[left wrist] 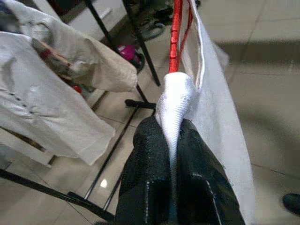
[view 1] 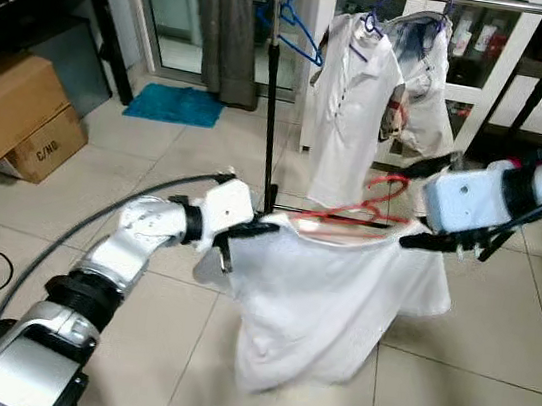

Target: Hang hanger

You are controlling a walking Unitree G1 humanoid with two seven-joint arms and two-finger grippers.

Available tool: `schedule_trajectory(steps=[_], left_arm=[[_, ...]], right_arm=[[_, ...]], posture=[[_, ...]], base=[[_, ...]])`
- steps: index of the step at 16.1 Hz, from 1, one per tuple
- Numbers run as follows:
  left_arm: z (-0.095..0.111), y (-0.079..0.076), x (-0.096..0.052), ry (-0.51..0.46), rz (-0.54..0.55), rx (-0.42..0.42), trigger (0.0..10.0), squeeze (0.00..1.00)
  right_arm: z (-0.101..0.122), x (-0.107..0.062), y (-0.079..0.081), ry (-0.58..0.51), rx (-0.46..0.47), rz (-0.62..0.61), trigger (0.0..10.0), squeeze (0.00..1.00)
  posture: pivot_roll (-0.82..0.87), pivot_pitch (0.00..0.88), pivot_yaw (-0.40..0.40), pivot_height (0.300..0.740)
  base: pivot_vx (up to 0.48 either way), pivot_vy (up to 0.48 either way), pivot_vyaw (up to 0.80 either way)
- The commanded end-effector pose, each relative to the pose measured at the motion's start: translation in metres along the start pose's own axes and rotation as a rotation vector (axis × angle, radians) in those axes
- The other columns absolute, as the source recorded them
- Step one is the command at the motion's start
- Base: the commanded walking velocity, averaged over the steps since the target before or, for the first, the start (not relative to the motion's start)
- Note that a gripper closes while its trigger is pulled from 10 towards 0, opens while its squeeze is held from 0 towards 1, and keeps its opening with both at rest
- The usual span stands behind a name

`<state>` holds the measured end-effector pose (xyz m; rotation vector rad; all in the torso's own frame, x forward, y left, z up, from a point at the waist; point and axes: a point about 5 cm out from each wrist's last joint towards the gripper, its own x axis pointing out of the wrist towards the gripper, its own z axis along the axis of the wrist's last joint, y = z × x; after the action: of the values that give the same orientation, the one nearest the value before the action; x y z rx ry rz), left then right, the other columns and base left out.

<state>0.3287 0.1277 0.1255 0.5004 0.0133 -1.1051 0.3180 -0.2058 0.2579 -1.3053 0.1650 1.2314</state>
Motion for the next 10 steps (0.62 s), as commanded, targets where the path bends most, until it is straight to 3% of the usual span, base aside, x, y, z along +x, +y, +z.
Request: schedule_trajectory(steps=[1, 2, 3, 4, 5, 7, 10], left_arm=[[0.012, 0.01, -0.01, -0.087, 0.043, 0.015, 0.0, 0.0], [0.016, 0.012, -0.015, -0.137, 0.037, -0.016, 0.0, 0.0], [0.017, 0.013, -0.018, -0.156, 0.027, -0.026, 0.0, 0.0], [0.02, 0.012, -0.025, -0.177, -0.029, -0.045, 0.0, 0.0], [0.022, 0.01, -0.031, -0.187, -0.083, -0.062, 0.0, 0.0], [0.027, 0.007, -0.038, -0.198, -0.186, -0.084, 0.0, 0.0], [0.031, 0.008, -0.047, -0.171, -0.276, -0.113, 0.0, 0.0]], right_arm=[[-0.006, -0.013, -0.004, -0.016, 0.063, -0.081, 10.0, 1.0], [-0.012, -0.015, 0.001, -0.062, 0.148, -0.118, 10.0, 1.0], [-0.013, -0.015, 0.004, -0.081, 0.175, -0.13, 10.0, 1.0], [-0.01, -0.012, 0.01, -0.202, 0.297, -0.156, 10.0, 0.14], [-0.006, -0.008, 0.015, -0.317, 0.401, -0.17, 10.0, 0.0], [0.001, 0.001, 0.015, -0.454, 0.496, -0.222, 10.0, 0.0], [0.012, 0.003, 0.006, -0.572, 0.515, -0.251, 10.0, 0.0]], posture=[[-0.2, 0.0, 0.093, 0.74], [-0.2, 0.0, 0.099, 0.74], [-0.2, 0.0, 0.102, 0.74], [-0.2, 0.0, 0.113, 0.74], [-0.2, 0.0, 0.115, 0.74], [-0.19, 0.0, 0.117, 0.74], [-0.18, 0.0, 0.123, 0.74]], base=[[0.0, 0.0, 0.0], [0.0, 0.0, 0.0], [0.0, 0.0, 0.0], [0.0, 0.0, 0.0], [0.0, 0.0, 0.0], [0.0, 0.0, 0.0], [0.0, 0.0, 0.0]])
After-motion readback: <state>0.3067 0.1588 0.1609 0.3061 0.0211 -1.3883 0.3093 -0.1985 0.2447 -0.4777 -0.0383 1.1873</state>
